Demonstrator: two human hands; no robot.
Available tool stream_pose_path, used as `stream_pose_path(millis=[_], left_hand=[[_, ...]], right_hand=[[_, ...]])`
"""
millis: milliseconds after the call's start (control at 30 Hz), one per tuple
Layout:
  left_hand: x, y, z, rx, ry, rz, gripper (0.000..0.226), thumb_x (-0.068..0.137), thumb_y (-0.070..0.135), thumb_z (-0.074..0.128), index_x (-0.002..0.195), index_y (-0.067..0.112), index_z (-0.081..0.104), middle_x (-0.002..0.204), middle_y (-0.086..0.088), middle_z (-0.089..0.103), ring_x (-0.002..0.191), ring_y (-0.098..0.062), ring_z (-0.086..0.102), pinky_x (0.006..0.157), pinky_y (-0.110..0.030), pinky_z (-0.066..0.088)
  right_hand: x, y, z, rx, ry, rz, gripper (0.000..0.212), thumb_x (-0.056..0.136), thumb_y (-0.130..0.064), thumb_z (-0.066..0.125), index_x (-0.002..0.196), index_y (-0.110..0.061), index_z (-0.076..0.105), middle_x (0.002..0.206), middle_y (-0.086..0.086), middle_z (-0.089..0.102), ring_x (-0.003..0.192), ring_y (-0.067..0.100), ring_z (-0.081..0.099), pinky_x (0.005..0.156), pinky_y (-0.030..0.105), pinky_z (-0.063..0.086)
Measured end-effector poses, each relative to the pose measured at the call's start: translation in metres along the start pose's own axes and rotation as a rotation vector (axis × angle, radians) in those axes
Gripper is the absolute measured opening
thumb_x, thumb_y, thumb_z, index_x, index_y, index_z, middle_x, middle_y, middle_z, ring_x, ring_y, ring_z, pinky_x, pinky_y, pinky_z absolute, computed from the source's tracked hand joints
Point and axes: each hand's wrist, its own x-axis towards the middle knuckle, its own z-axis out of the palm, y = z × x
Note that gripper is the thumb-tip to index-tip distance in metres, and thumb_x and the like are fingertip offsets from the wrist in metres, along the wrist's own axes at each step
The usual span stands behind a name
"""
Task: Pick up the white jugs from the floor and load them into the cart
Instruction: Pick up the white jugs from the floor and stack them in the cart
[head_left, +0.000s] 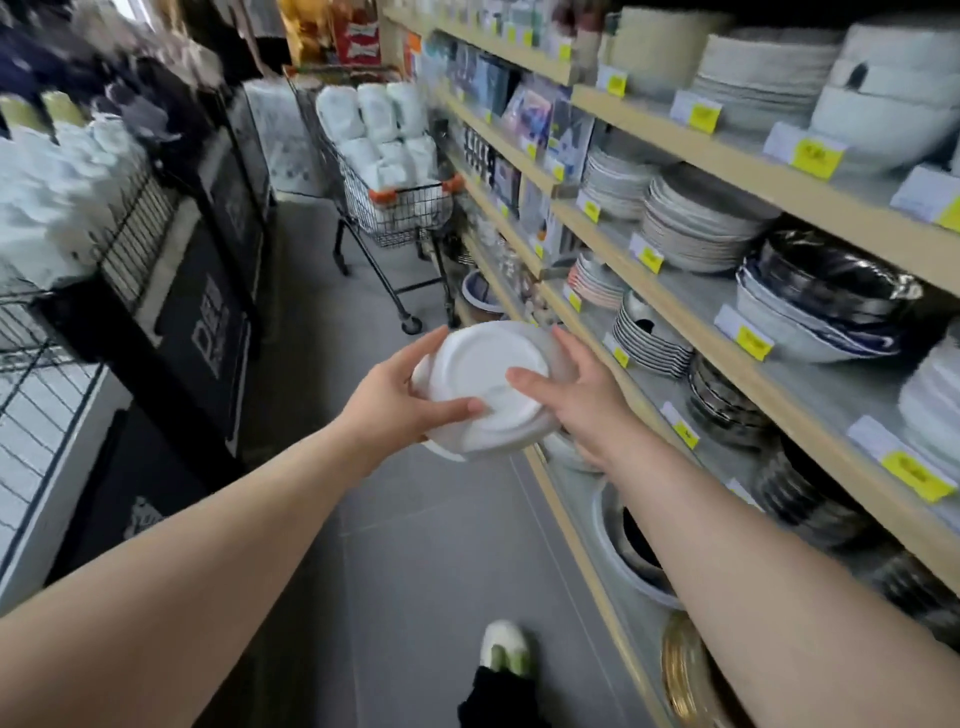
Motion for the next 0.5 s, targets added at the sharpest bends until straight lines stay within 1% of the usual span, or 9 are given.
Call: stream_pose_path(millis=[33, 133, 167, 267, 367, 433, 500], left_hand=[[0.021, 0.001, -0.003, -0.004, 0.02, 0.001, 0.087, 0.061, 0.027, 0.091, 0.133, 0.048, 0.048, 0.121, 0.013, 0.059, 0.103, -0.011, 0.064, 0.075, -0.037, 0.061], [0.086, 0.009, -0.015, -0.015, 0.09, -0.006, 0.087, 0.064, 0.024, 0.09, 0.136, 0.046, 0.047, 0.116, 0.012, 0.06, 0.098, -0.012, 0.066, 0.075, -0.037, 0.061], [0.107, 0.012, -0.019, -0.02, 0.11, -0.013, 0.087, 0.065, 0.022, 0.09, 0.137, 0.045, 0.046, 0.116, 0.012, 0.06, 0.096, -0.011, 0.066, 0.074, -0.037, 0.061], [0.17, 0.018, -0.035, -0.051, 0.156, -0.012, 0.085, 0.064, 0.021, 0.09, 0.134, 0.046, 0.048, 0.117, 0.011, 0.061, 0.097, -0.01, 0.066, 0.076, -0.035, 0.061], [0.229, 0.019, -0.052, -0.049, 0.191, -0.006, 0.086, 0.064, 0.021, 0.09, 0.133, 0.047, 0.047, 0.118, 0.015, 0.059, 0.1, -0.006, 0.064, 0.078, -0.034, 0.06], [0.271, 0.015, -0.066, -0.051, 0.209, -0.013, 0.087, 0.062, 0.024, 0.091, 0.132, 0.05, 0.047, 0.122, 0.012, 0.059, 0.104, -0.01, 0.064, 0.081, -0.036, 0.06], [0.316, 0.007, -0.081, -0.052, 0.21, -0.018, 0.085, 0.058, 0.028, 0.093, 0.124, 0.057, 0.048, 0.124, 0.009, 0.059, 0.106, -0.013, 0.064, 0.082, -0.039, 0.06]], right_hand=[[0.026, -0.001, 0.003, -0.001, -0.017, -0.007, 0.102, 0.056, -0.035, 0.09, 0.145, -0.03, 0.04, 0.137, -0.006, 0.052, 0.123, 0.016, 0.055, 0.106, 0.042, 0.045], [0.105, -0.01, 0.013, -0.014, -0.082, -0.016, 0.109, 0.044, -0.046, 0.087, 0.143, -0.034, 0.042, 0.14, -0.006, 0.051, 0.124, 0.016, 0.054, 0.105, 0.042, 0.046], [0.129, -0.014, 0.016, -0.019, -0.101, -0.019, 0.109, 0.044, -0.046, 0.086, 0.143, -0.034, 0.042, 0.14, -0.005, 0.05, 0.124, 0.017, 0.054, 0.104, 0.042, 0.047], [0.204, -0.024, 0.028, -0.024, -0.153, -0.028, 0.105, 0.051, -0.041, 0.088, 0.144, -0.034, 0.04, 0.14, -0.005, 0.051, 0.124, 0.017, 0.054, 0.104, 0.043, 0.047], [0.272, -0.032, 0.043, -0.03, -0.194, -0.019, 0.109, 0.049, -0.042, 0.089, 0.145, -0.033, 0.039, 0.138, -0.007, 0.052, 0.123, 0.015, 0.055, 0.104, 0.042, 0.048], [0.317, -0.032, 0.054, -0.02, -0.214, -0.016, 0.104, 0.055, -0.036, 0.089, 0.145, -0.031, 0.039, 0.138, -0.006, 0.052, 0.123, 0.014, 0.055, 0.104, 0.042, 0.047], [0.363, -0.029, 0.066, -0.02, -0.223, -0.02, 0.1, 0.059, -0.032, 0.089, 0.146, -0.03, 0.039, 0.138, -0.005, 0.052, 0.123, 0.015, 0.054, 0.105, 0.042, 0.047]])
